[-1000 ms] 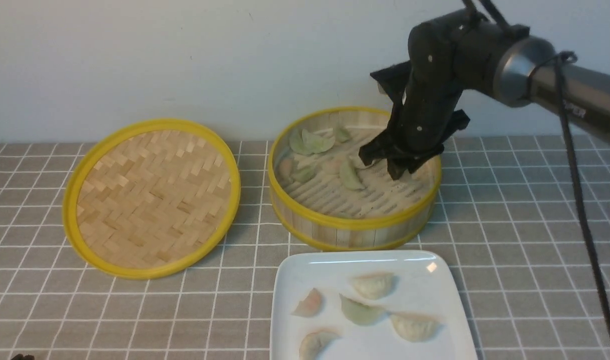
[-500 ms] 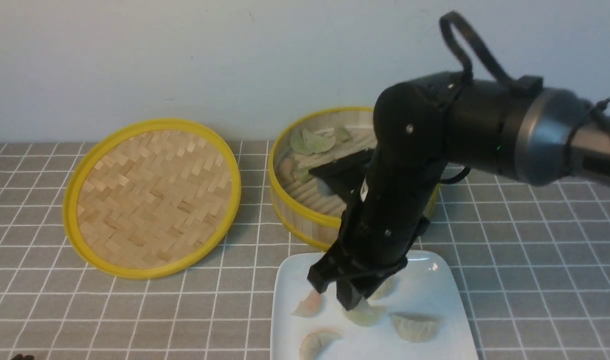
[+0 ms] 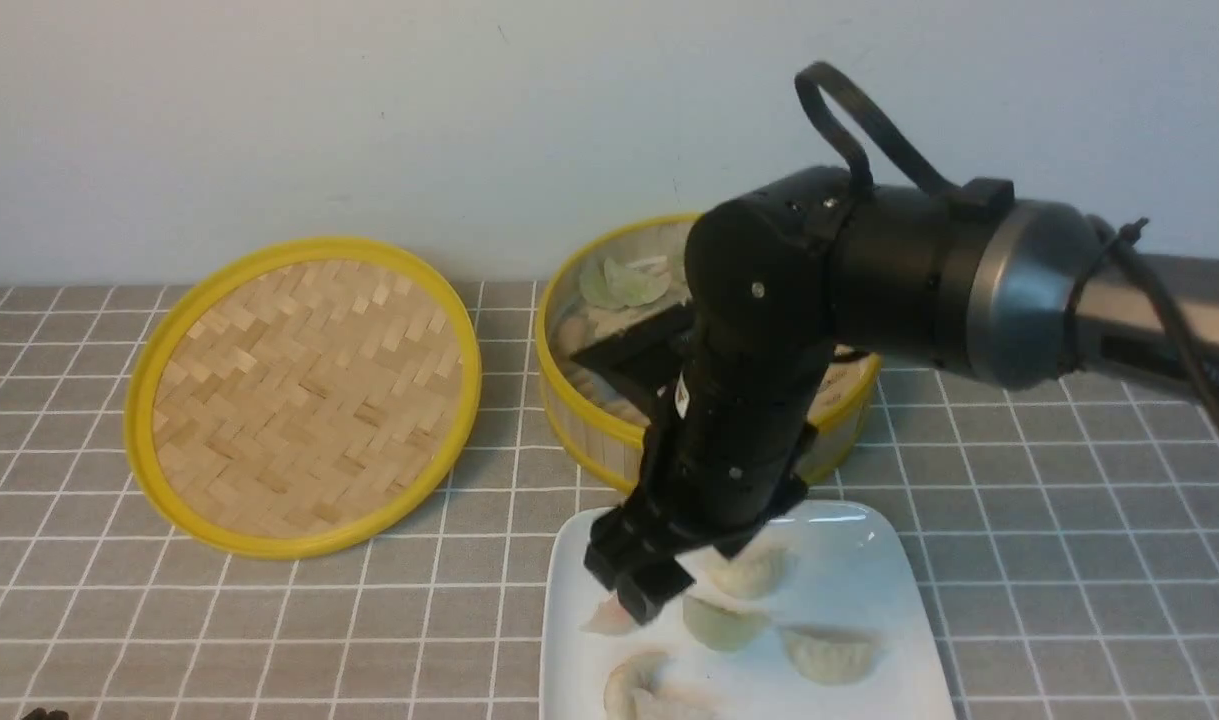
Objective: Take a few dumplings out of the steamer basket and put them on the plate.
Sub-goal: Use the right arm to grab a dumpling from inside the steamer
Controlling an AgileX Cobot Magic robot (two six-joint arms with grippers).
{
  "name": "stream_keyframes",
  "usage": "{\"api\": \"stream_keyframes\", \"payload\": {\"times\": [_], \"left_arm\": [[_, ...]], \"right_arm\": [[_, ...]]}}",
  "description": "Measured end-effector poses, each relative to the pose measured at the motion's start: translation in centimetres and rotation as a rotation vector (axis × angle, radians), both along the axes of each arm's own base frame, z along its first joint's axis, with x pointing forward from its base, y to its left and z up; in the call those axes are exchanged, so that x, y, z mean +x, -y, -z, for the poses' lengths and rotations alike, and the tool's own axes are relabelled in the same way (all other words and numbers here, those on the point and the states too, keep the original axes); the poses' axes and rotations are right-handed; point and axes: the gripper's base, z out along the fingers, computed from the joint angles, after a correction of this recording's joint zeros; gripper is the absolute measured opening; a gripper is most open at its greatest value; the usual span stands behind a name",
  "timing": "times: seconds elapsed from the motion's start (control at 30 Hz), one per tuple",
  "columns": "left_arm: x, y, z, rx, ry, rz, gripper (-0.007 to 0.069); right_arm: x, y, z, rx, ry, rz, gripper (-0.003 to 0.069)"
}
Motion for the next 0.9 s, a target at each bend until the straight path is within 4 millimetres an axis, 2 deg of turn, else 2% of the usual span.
{"api": "stream_keyframes", "payload": {"times": [0.13,0.2,0.3,0.5,0.6,0.7,0.8,0.9], "left_arm": [[0.0,0.0,0.0,0.000,0.000,0.000,-0.0005],[0.0,0.0,0.0,0.000,0.000,0.000,-0.0005],[0.0,0.0,0.0,0.000,0.000,0.000,-0.0005],[0.0,0.0,0.0,0.000,0.000,0.000,-0.0005],[0.0,0.0,0.0,0.000,0.000,0.000,-0.0005],[0.0,0.0,0.0,0.000,0.000,0.000,-0.0005],[0.0,0.0,0.0,0.000,0.000,0.000,-0.0005],[0.0,0.0,0.0,0.000,0.000,0.000,-0.0005]], "right_arm": [[3.8,-0.1,-3.1,0.041,0.210,0.082,0.0592],[6.3,0.2,-3.4,0.038,0.261,0.129,0.0592],[9.3,0.4,-2.8,0.030,0.289,0.171,0.0592],[13.2,0.9,1.7,-0.043,0.254,0.219,0.0591],[14.9,2.0,4.4,-0.076,0.225,0.259,0.0591],[15.8,2.9,6.2,-0.092,0.201,0.285,0.0580],[16.1,3.2,7.0,-0.077,0.173,0.305,0.0508],[16.1,3.0,6.8,-0.059,0.176,0.295,0.0270]]}}
